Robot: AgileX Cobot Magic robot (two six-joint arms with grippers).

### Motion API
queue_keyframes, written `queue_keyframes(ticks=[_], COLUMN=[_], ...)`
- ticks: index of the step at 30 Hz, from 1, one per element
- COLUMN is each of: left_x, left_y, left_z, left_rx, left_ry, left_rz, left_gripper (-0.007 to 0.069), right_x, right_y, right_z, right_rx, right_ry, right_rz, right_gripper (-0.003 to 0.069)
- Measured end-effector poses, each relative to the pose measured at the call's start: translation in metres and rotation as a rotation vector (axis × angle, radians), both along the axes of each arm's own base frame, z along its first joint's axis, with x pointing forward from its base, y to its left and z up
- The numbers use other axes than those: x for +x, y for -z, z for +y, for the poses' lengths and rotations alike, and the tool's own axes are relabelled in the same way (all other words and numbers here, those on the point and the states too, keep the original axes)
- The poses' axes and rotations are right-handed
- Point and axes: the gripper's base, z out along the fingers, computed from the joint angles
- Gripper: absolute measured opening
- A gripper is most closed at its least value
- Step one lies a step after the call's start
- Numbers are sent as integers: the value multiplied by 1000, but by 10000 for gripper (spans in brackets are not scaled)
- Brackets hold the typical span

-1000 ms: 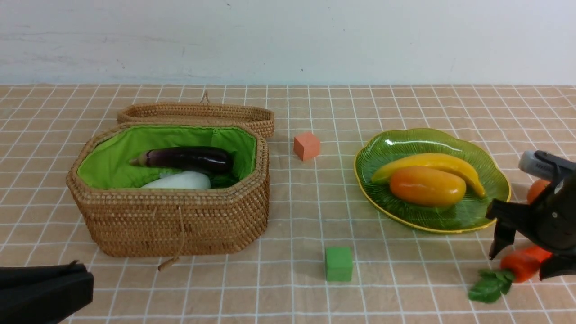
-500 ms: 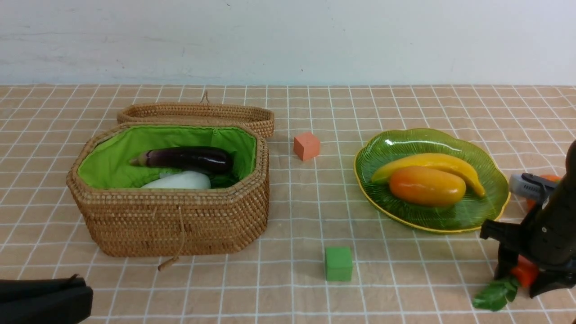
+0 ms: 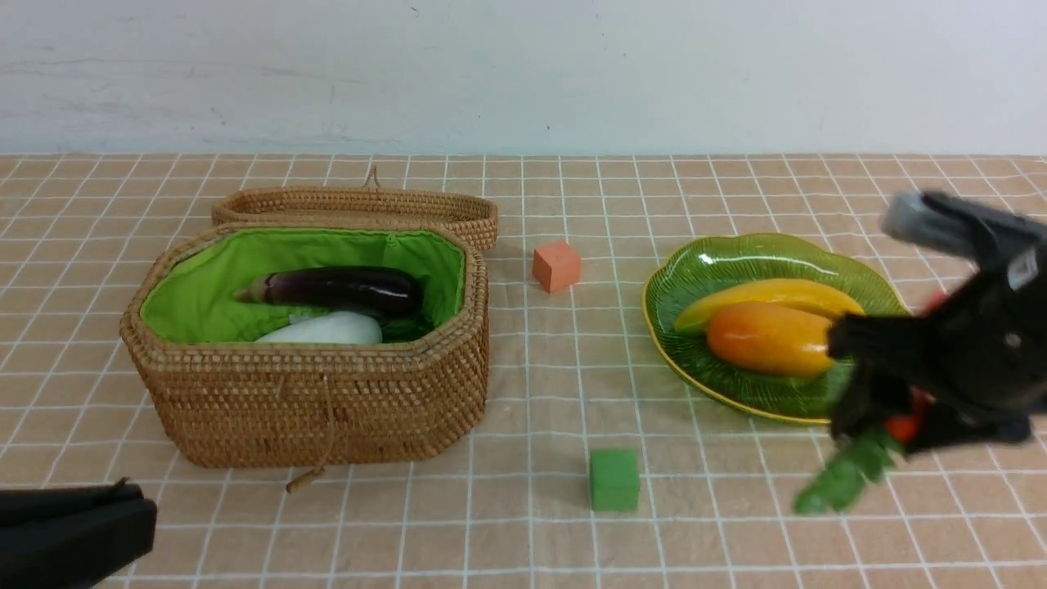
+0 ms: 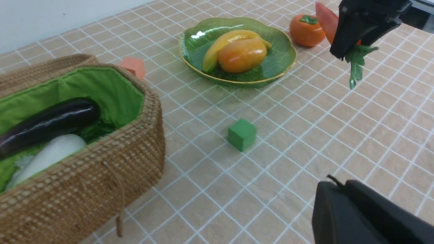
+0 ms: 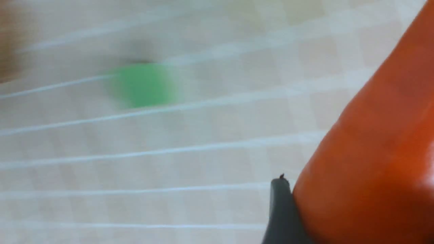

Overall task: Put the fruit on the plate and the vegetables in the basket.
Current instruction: Use the right arm to grab a carrot and put it into the left basket

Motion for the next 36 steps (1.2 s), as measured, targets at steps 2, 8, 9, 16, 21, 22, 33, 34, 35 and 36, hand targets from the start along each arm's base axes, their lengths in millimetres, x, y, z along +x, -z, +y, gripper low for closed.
queue_keyframes(ticks=[2,8,9,16,21,22,33,34,35,36], left_x=[5,12,14,15,15,15,15,15,15,15], left_y=[-1,-3,-3,-3,-3,-3,-5,-5,-6,-6], left_z=[5,16,18,20,20,20,19,19,18,18], left_rx=[-11,-60,-69,-68,-66,-66,-83,-86,-89,-93], left_ry=[-78,-247,-275,-306,-307,-307,-295,-293,-289,-286], left_rz=[-10,-2,0,-3,-1,-1,-14,-16,-19,-21], left_gripper=[24,24,24,26,26,26,26,26,26,26], right_x=[3,19,27,80,101,104,105,102,98,94], right_y=[-33,-79,-85,-28,10,17,2,-5,-14,-25], right_z=[40,130,153,228,240,240,235,232,228,223], right_rx=[24,-32,-76,-353,-474,-503,-536,-540,-544,-548], right_ry=[-213,-682,-812,-1319,-1418,-1427,-1366,-1365,-1362,-1352], right_rz=[-195,-552,-656,-851,-841,-830,-854,-859,-864,-870], right_gripper=[403,403,403,402,402,402,603,630,649,659])
